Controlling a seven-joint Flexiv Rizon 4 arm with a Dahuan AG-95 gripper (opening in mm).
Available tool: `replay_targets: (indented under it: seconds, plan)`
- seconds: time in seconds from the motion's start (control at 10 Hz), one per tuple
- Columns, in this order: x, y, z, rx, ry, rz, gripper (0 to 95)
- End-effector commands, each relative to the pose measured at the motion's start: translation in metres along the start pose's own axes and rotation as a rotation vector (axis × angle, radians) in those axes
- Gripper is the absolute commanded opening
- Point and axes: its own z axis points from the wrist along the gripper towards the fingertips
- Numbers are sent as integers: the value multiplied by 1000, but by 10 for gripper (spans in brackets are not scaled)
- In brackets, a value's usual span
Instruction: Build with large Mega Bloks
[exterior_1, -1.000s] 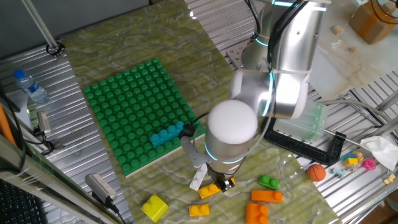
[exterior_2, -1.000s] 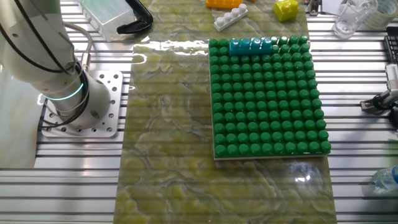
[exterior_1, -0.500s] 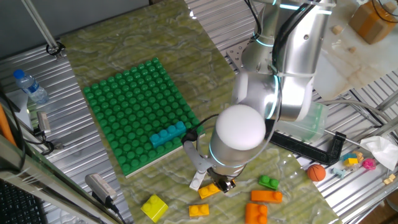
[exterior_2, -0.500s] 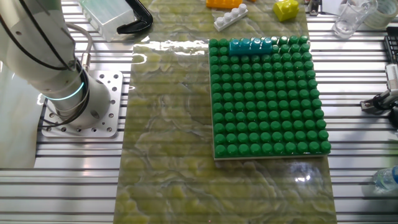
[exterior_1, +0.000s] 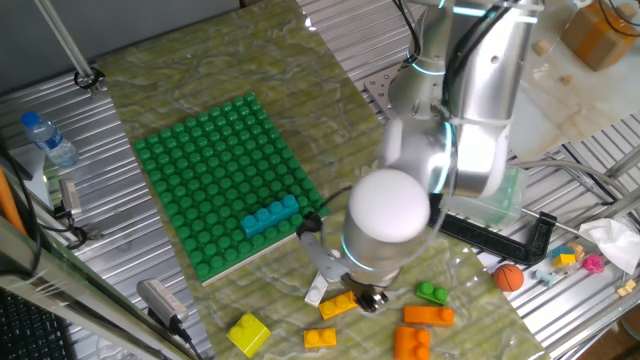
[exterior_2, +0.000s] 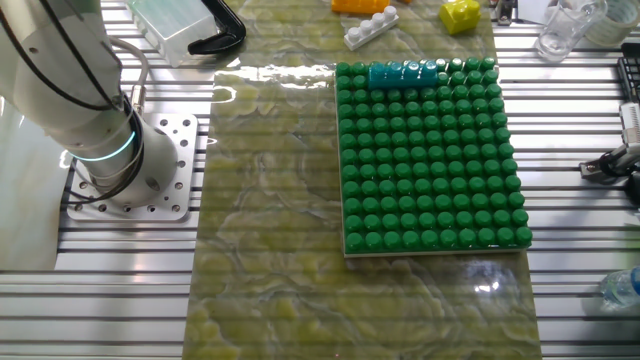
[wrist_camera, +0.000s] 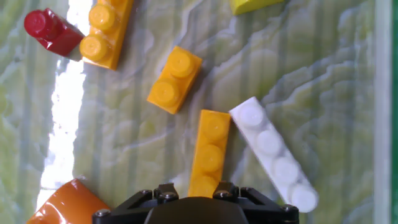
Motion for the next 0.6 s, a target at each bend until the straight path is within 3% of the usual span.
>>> replay_targets:
  seconds: [0.1,0.6]
  plan:
    - [2,-1,1,13,-4,3,380]
    - [-1,-4,13,24,-12,3,380]
